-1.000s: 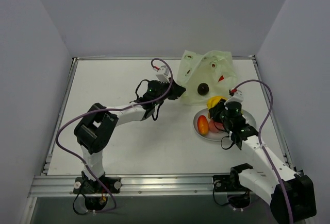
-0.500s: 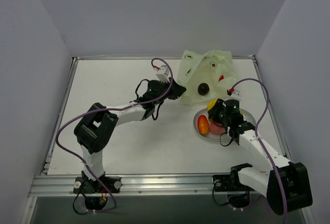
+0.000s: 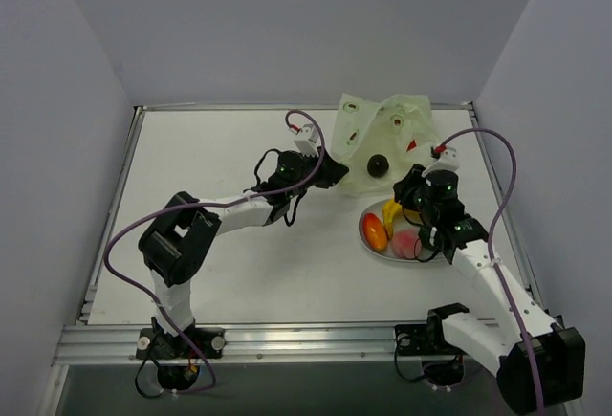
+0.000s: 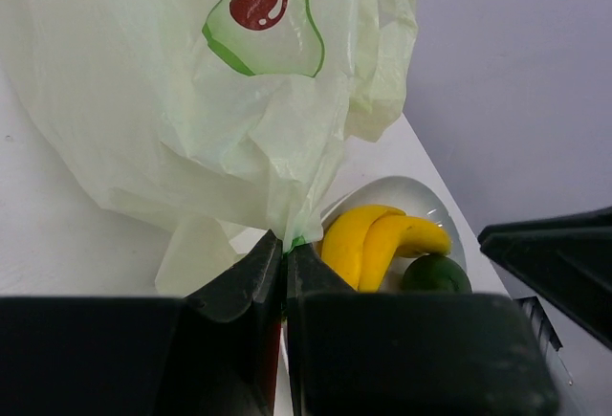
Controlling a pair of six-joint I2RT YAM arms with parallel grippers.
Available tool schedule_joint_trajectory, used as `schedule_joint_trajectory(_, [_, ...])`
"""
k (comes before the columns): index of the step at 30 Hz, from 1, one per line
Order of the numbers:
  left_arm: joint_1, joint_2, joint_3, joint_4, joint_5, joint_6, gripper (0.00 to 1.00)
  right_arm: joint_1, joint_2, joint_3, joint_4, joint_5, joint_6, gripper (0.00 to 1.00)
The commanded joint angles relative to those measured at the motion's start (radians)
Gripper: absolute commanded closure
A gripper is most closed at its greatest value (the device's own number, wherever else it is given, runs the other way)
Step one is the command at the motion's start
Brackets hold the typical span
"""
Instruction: Take the fake fruits out of the plastic bag
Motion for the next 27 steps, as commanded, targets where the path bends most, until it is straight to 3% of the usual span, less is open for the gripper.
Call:
schedule_joint_trajectory(1, [-0.021, -0.006, 0.040, 0.043, 0.000, 0.014, 0.98, 0.021, 0.139, 0.092, 0.022, -0.004, -0.061, 0.79])
schedule_joint_trajectory(2, [-0.024, -0.004, 0.040, 0.043, 0.001, 0.013, 0.98, 0.033, 0.176, 0.114, 0.029, 0.010, -0.074, 0.79])
schedule_joint_trajectory(4, [-0.027, -0.001, 0.039, 0.043, 0.004, 0.013, 0.98, 0.063, 0.299, 0.180, 0.036, 0.126, -0.094, 0.69])
schedule_joint_trajectory(5, [-0.027, -0.003, 0.037, 0.045, 0.006, 0.013, 0.98, 0.068, 0.336, 0.200, 0.050, 0.140, -0.113, 0.59])
schedule_joint_trajectory(6, [-0.029, -0.007, 0.034, 0.045, 0.007, 0.013, 0.98, 0.068, 0.374, 0.218, 0.064, 0.155, -0.118, 0.43])
schedule_joint_trajectory(9, [-0.029, -0.013, 0.023, 0.048, 0.015, 0.017, 0.98, 0.065, 0.508, 0.281, 0.105, 0.195, -0.138, 0.24])
schedule_joint_trajectory(18, [-0.033, -0.003, 0.005, 0.088, 0.036, -0.004, 0.98, 0.044, 0.801, 0.450, 0.158, 0.215, -0.157, 0.19])
schedule_joint_trajectory(27, [-0.032, 0.004, -0.015, 0.111, 0.036, -0.015, 0.98, 0.025, 0.934, 0.540, 0.182, 0.252, -0.207, 0.28])
